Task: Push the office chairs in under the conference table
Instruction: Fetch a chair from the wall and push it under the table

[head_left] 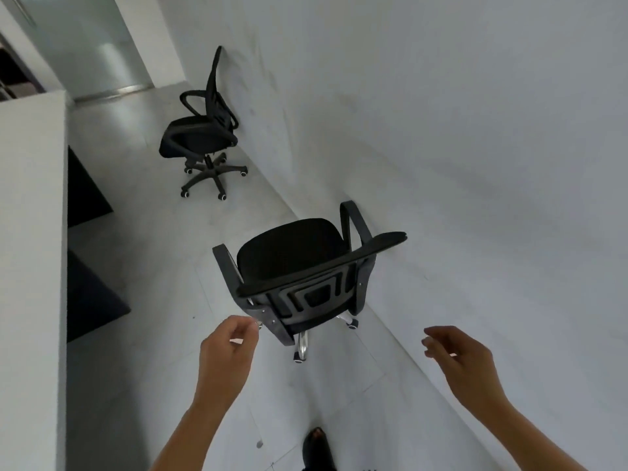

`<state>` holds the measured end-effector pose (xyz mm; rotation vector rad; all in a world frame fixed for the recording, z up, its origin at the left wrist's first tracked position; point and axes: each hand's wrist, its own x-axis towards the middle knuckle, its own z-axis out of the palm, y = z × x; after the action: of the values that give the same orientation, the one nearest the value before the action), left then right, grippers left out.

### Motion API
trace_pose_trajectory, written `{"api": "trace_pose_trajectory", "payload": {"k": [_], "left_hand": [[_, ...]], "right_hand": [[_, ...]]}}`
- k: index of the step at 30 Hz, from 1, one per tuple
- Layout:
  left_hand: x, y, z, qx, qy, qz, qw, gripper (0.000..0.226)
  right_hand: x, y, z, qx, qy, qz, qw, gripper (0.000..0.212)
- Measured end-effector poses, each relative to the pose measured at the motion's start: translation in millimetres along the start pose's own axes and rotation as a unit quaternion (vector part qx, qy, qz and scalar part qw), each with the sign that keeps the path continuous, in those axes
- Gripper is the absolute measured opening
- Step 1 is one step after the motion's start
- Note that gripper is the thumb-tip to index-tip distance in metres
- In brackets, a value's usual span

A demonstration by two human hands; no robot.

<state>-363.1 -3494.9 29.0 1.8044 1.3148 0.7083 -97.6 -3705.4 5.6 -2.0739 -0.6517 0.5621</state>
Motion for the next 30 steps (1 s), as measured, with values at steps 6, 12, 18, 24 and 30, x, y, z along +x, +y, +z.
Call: {"api": "trace_pose_trajectory", "payload": {"k": [6,12,18,24,30], "left_hand": [[101,-4,35,0.109,-0.018,0.042,0.993,0.014],[136,-29,77,0.263,-0.067,0.011,0.963,0.036],[153,-22,93,0.360,0.008,-0.068,0.930,0.035],[139,-24,111,0.386,0.085,-0.099,0.913,0.032],[146,-24,115,0.361,0.157,-0.157,0.906,0.036]], "right_hand": [[94,-62,35,-0.108,0.008,-0.083,0.991,0.013],[205,-67,79,-0.249,-0.008,-0.235,0.939,0.017],[268,-52,112,-0.357,-0.064,-0.270,0.892,0.041],[310,-57,126,-0.352,-0.108,-0.372,0.852,0.042],[367,-90,176,-0.318,-0.162,-0.451,0.818,0.044]]}}
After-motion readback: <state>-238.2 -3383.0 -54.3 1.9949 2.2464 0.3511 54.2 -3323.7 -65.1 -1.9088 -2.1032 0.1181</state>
